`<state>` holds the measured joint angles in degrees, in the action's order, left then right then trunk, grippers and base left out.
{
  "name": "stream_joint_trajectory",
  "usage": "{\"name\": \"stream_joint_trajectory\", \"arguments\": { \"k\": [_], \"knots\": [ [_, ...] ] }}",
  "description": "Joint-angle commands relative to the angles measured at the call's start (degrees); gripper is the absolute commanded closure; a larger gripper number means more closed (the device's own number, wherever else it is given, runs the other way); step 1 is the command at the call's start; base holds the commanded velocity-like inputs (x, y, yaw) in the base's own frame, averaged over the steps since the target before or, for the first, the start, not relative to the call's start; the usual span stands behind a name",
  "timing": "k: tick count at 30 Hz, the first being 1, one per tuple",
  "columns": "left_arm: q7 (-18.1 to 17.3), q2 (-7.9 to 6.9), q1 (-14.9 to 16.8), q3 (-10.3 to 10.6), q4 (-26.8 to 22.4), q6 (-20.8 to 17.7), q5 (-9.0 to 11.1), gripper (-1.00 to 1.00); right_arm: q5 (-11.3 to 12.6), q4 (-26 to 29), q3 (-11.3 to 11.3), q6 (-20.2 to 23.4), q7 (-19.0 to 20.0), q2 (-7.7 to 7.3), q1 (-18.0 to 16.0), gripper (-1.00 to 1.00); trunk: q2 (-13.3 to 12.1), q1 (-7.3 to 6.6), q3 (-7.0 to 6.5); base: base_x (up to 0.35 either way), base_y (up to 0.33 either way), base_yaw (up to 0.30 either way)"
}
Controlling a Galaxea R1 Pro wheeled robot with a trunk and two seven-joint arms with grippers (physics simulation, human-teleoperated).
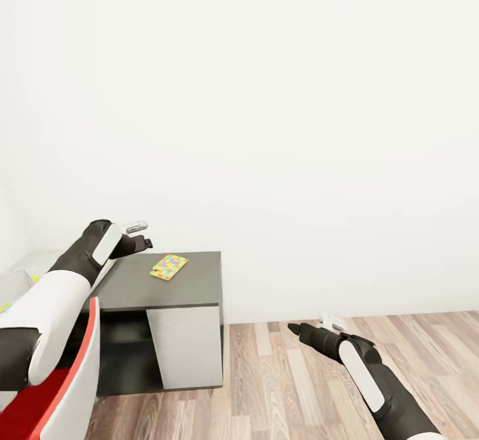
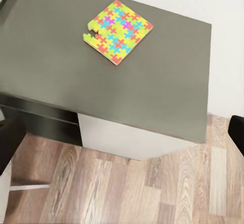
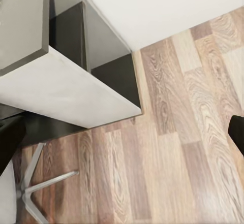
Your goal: Put all the toys in the child's room - the three board games (two on the bed and one on the table), the two jigsaw puzzles on the table, and the tennis ball on the table - inside the toy box on the table in the child's room.
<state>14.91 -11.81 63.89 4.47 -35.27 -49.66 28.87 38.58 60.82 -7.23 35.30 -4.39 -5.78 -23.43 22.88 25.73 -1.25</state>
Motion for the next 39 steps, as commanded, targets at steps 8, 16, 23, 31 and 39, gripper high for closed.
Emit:
{"name": "stream_joint_trajectory", "arguments": {
  "k": [8, 16, 23, 31, 39],
  "knots": [
    [0.5, 0.07, 0.0, 1.3, 1.9, 2.2, 0.6, -1.0, 0.5, 0.0, -0.2, 2.5, -0.5, -0.15, -0.8, -1.0, 0.0, 0.05, 0.03, 0.263, 0.237, 0.0],
    [0.5, 0.12, 0.0, 2.3, 4.1, 3.6, 0.5, -1.0, 0.5, -0.5, -0.2, 9.3, -0.6, -0.08, -2.7, -1.0, 0.0, 0.05, 0.03, 0.307, 0.153, 0.0],
    [0.5, 0.24, -0.1, 2.7, 4.6, 3.9, 0.6, -1.0, 0.5, -0.6, -0.2, 15.9, -0.9, -0.32, -4.1, -1.0, 0.0, 0.05, 0.03, 0.185, 0.054, 0.0],
    [0.4, 0.61, -0.2, 2.8, 4.9, 5.8, 0.7, -1.0, 0.5, -0.2, -0.2, 16.9, -0.9, -0.72, -4.3, -1.0, 0.0, 0.05, 0.03, 0.082, -0.02, 0.0],
    [0.4, 1.07, -0.2, 2.8, 4.9, 6.5, 0.7, -1.0, 0.5, -0.1, -0.3, 17.5, -0.9, -0.74, -4.3, -1.0, 0.0, 0.05, 0.03, 0.172, -0.05, 0.0]
  ]
}}
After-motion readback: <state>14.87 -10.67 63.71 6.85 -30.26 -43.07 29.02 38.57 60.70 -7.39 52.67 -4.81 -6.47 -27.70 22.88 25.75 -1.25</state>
